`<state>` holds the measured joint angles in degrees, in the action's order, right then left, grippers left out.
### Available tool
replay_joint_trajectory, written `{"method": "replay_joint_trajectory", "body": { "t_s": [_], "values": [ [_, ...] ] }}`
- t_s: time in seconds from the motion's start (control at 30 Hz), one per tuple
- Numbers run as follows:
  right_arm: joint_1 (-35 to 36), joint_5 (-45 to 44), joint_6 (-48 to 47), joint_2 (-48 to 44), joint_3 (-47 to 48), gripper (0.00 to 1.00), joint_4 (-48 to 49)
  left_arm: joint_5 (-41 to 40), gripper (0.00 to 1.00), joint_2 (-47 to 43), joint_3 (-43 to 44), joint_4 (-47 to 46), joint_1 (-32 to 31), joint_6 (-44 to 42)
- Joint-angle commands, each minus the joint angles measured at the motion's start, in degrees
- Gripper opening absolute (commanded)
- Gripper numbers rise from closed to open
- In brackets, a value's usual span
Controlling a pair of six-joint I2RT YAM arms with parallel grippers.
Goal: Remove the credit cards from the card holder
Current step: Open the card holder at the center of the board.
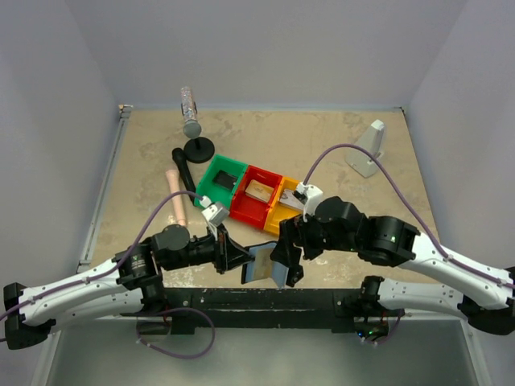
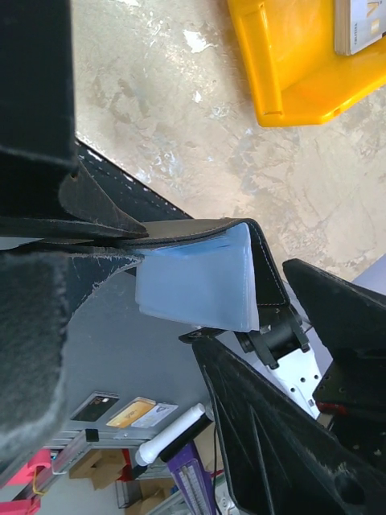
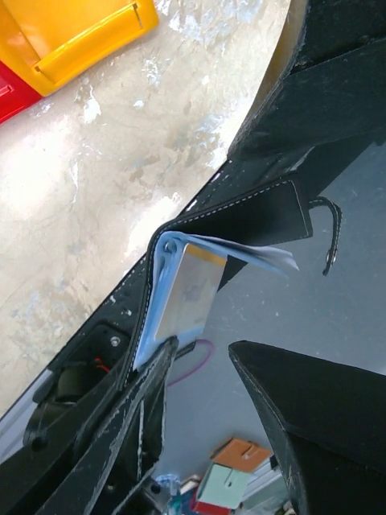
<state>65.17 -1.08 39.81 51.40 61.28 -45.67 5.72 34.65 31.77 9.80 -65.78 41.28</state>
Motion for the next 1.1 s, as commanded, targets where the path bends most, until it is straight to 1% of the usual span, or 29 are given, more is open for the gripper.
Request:
{"method": "replay_joint_trajectory", "body": {
  "t_s": [0.0, 0.1, 0.2, 0.27, 0.33, 0.4, 0.53, 0.6, 0.63, 0.7, 0.73, 0.77, 0.8, 0.83, 0.87, 0.9, 0.93, 0.97, 1.07],
  "values": [
    [-0.21, -1.82, -1.23, 0.02, -0.18, 0.99, -1.26, 1.31, 0.0, -0.9, 1.98, -3.21, -0.32, -0.67],
    [-0.3, -1.03, -1.23, -0.24, -2.64, 0.98, 0.22, 1.58, 0.0, -2.04, 0.32, -4.79, -0.32, -0.23],
    [-0.3, 0.91, -0.97, -1.12, -5.81, 0.94, 3.65, 1.49, 0.0, -3.36, -1.53, -5.93, -0.32, 0.47],
    [-0.3, 3.71, -0.88, -1.12, -7.13, 0.89, 5.23, 1.4, 0.0, -4.15, -2.5, -6.81, -0.32, 1.0],
    [-0.3, 5.38, -1.05, -1.04, -8.01, 0.81, 6.73, 1.4, 0.0, -4.77, -3.38, -7.78, -0.32, 1.44],
    [-0.3, 6.7, -0.79, -1.47, -9.15, 0.7, 8.48, 1.49, 0.0, -5.21, -3.91, -8.13, -0.32, 1.61],
    [-0.39, 8.64, -0.53, -2.35, -11.7, 0.42, 12.26, 1.14, 0.0, -5.21, -5.31, -8.05, -0.32, 1.88],
    [-0.39, 8.99, -0.09, -2.35, -13.19, 0.32, 13.67, 0.27, 0.0, -5.21, -6.89, -8.13, -0.32, 2.4],
    [-0.48, 9.08, 0.0, -2.18, -13.9, 0.26, 14.11, -0.09, 0.0, -5.21, -7.94, -8.39, -0.32, 2.67],
    [-0.48, 8.82, 0.26, -1.48, -14.87, 0.01, 14.64, -1.05, 0.0, -5.21, -10.4, -8.84, -0.32, 3.46],
    [-0.48, 8.47, 0.35, -1.21, -15.3, 0.0, 14.82, -1.84, 0.0, -5.12, -11.46, -11.01, -0.32, 3.72],
    [-0.48, 8.03, 0.18, -0.69, -15.74, 0.0, 15.08, -2.54, 0.08, -5.04, -12.51, -11.56, -0.32, 4.07],
    [-0.57, 7.24, 0.0, -0.16, -16.1, 0.0, 15.08, -2.99, 0.24, -5.04, -13.48, -12.34, -0.32, 4.42],
    [-0.57, 6.45, -0.08, 0.28, -16.45, 0.0, 14.91, -3.69, 0.35, -4.95, -14.53, -12.96, -0.23, 4.69],
    [-0.57, 5.92, -0.26, 0.89, -16.71, 0.0, 15.08, -4.74, 0.44, -4.86, -15.41, -13.31, -0.23, 4.69],
    [-0.57, 5.39, -0.35, 1.42, -17.24, 0.0, 15.52, -5.44, 0.5, -4.95, -15.86, -12.97, -0.23, 4.86],
    [-0.74, 4.87, -0.26, 2.03, -17.76, 0.0, 15.87, -7.89, 0.56, -5.3, -16.21, -12.01, -0.23, 5.39],
    [-1.0, 4.69, -0.17, 2.74, -18.21, 0.0, 16.4, -9.22, 0.6, -5.65, -16.56, -11.22, -0.23, 5.48],
    [-2.32, 5.3, 0.26, 5.2, -19.79, 0.0, 19.64, -14.49, 0.67, -8.28, -17.44, -6.47, -0.23, 6.01]
  ]
}}
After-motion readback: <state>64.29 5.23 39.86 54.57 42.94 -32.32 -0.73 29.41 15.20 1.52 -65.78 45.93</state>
